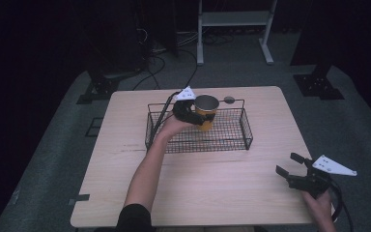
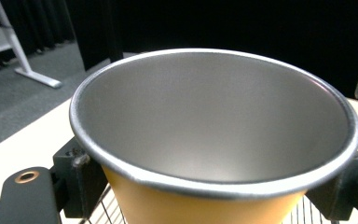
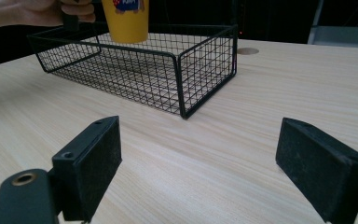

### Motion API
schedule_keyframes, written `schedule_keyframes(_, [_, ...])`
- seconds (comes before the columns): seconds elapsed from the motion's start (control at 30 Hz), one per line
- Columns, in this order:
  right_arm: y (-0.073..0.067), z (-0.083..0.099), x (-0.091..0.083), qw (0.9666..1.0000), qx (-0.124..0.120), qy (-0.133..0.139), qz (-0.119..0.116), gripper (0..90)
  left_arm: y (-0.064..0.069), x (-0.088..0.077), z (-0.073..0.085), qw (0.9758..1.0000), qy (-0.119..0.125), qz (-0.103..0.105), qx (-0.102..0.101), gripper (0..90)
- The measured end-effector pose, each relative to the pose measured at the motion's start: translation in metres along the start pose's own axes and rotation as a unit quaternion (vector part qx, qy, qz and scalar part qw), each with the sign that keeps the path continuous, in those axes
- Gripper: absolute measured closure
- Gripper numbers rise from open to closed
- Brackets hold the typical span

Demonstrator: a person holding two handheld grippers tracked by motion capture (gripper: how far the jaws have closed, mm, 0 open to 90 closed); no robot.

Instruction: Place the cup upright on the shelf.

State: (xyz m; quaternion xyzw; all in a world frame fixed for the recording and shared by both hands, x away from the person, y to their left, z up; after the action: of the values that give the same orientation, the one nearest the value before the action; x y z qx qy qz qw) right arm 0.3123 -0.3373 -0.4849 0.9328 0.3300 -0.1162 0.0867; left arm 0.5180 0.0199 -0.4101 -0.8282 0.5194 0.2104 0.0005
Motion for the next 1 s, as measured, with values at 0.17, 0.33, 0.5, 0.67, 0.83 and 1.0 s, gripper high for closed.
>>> schedule_keyframes(0.17, [0.000,0.000,0.000,1.0000,-0.001,0.000,0.000,13.2,-0.005,0.002,0.009,0.9998,-0.018,0.012,-0.005,14.2])
schedule_keyframes(0.33, [0.000,0.000,0.000,1.0000,-0.001,0.000,0.000,13.2,-0.006,0.007,0.018,0.9990,-0.040,0.019,0.006,14.1])
schedule_keyframes(0.5, [0.000,0.000,0.000,1.0000,0.000,0.000,0.000,13.2,-0.006,0.010,0.021,0.9985,-0.046,0.027,0.010,14.0])
schedule_keyframes(0.67, [0.000,0.000,0.000,1.0000,-0.001,0.000,-0.001,13.2,-0.007,0.014,0.026,0.9976,-0.063,0.024,0.017,13.9])
schedule_keyframes(0.83, [0.000,0.000,0.000,1.0000,-0.002,0.000,-0.001,13.2,-0.009,0.016,0.031,0.9967,-0.076,0.024,0.017,13.9])
schedule_keyframes(1.0, [0.000,0.000,0.000,1.0000,-0.002,-0.001,0.000,13.2,-0.009,0.018,0.036,0.9950,-0.094,0.022,0.025,13.9])
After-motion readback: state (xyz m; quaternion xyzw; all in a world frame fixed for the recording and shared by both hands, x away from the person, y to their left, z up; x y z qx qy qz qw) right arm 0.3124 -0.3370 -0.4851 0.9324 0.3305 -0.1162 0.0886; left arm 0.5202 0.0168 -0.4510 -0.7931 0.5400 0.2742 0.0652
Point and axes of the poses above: each handheld gripper's, and its own axes: x roughly forward along the jaws, z roughly out of its underside, y roughly to its right, the point moved 4 cm from there along x, roughly forward along the jaws, and after that the axes turned 12 degrees about -x, right-handed, at the moved point
